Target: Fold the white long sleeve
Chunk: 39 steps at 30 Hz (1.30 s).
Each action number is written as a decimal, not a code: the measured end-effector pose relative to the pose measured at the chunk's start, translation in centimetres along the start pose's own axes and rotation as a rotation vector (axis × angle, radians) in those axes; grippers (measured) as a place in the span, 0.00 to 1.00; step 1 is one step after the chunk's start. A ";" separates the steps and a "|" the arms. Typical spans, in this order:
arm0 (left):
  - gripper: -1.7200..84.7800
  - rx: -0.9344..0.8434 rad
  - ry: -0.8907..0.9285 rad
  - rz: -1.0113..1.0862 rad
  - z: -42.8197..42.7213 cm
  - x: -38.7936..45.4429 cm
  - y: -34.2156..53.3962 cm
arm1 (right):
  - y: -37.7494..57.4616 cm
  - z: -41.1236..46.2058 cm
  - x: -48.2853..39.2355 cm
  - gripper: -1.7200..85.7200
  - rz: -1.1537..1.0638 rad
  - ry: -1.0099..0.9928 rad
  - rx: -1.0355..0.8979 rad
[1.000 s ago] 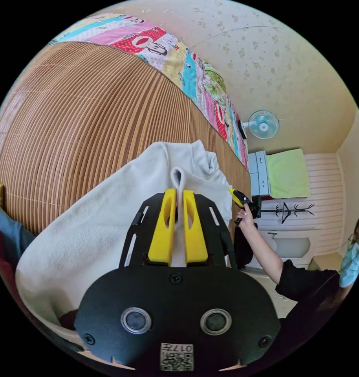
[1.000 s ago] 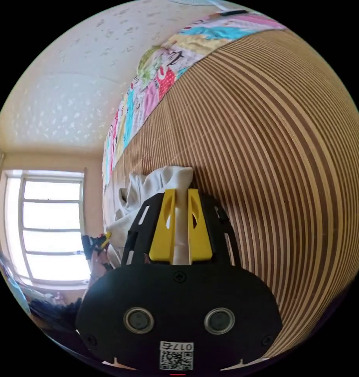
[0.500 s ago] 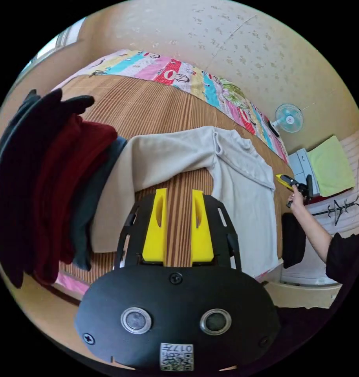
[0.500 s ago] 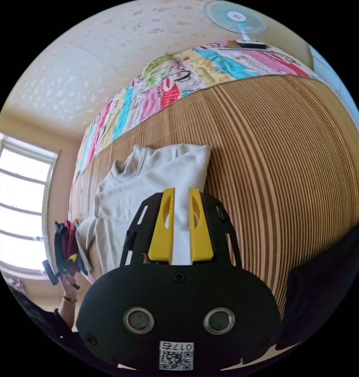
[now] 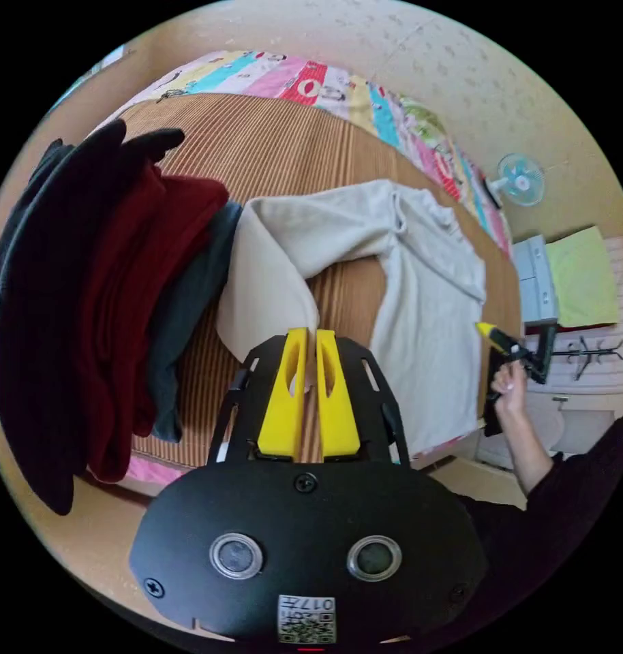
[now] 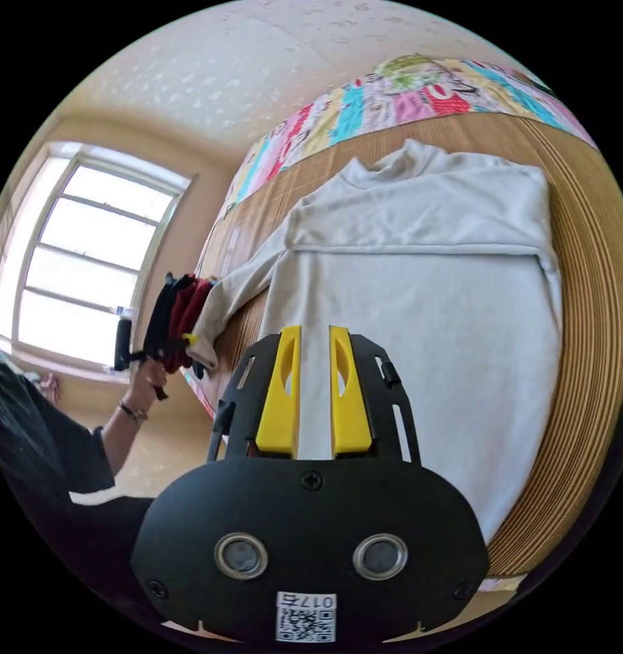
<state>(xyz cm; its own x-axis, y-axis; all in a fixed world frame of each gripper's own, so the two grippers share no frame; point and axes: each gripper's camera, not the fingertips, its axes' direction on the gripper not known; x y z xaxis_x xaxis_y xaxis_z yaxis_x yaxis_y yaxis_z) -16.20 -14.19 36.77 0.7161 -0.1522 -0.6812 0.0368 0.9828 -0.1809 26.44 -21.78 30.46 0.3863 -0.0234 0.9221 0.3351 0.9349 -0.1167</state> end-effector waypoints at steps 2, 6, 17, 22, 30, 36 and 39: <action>0.04 0.045 0.113 0.057 -2.3 2.6 -1.8 | -0.1 0.6 -0.6 0.10 0.003 0.003 -0.015; 0.04 0.104 0.394 0.197 -1.2 10.0 -7.6 | 0.4 -1.4 0.7 0.09 0.102 -0.085 0.117; 0.14 -0.157 0.598 0.359 21.7 22.7 -12.7 | 4.9 -9.5 12.9 0.11 0.512 0.039 0.411; 0.14 -0.094 0.366 0.261 20.0 16.7 -7.6 | 1.5 -11.8 14.5 0.13 0.432 0.028 0.453; 0.15 -0.124 0.201 0.131 19.6 9.2 -6.2 | -8.4 -7.5 15.9 0.14 0.388 0.121 0.292; 0.15 -0.150 0.193 0.098 20.4 8.6 -4.5 | -12.0 -4.5 15.9 0.11 0.340 0.183 0.135; 0.15 -0.193 0.222 0.120 21.1 8.7 -3.6 | -13.2 -4.0 13.2 0.06 0.212 0.168 0.036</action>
<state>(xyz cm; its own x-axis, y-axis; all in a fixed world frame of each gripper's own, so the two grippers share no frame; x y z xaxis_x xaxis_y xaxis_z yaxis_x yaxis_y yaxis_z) 4.63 -16.89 46.49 0.5369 -0.0764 -0.8402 -0.1865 0.9605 -0.2065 30.57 -35.82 42.69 0.5830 0.1187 0.8037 0.2014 0.9373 -0.2846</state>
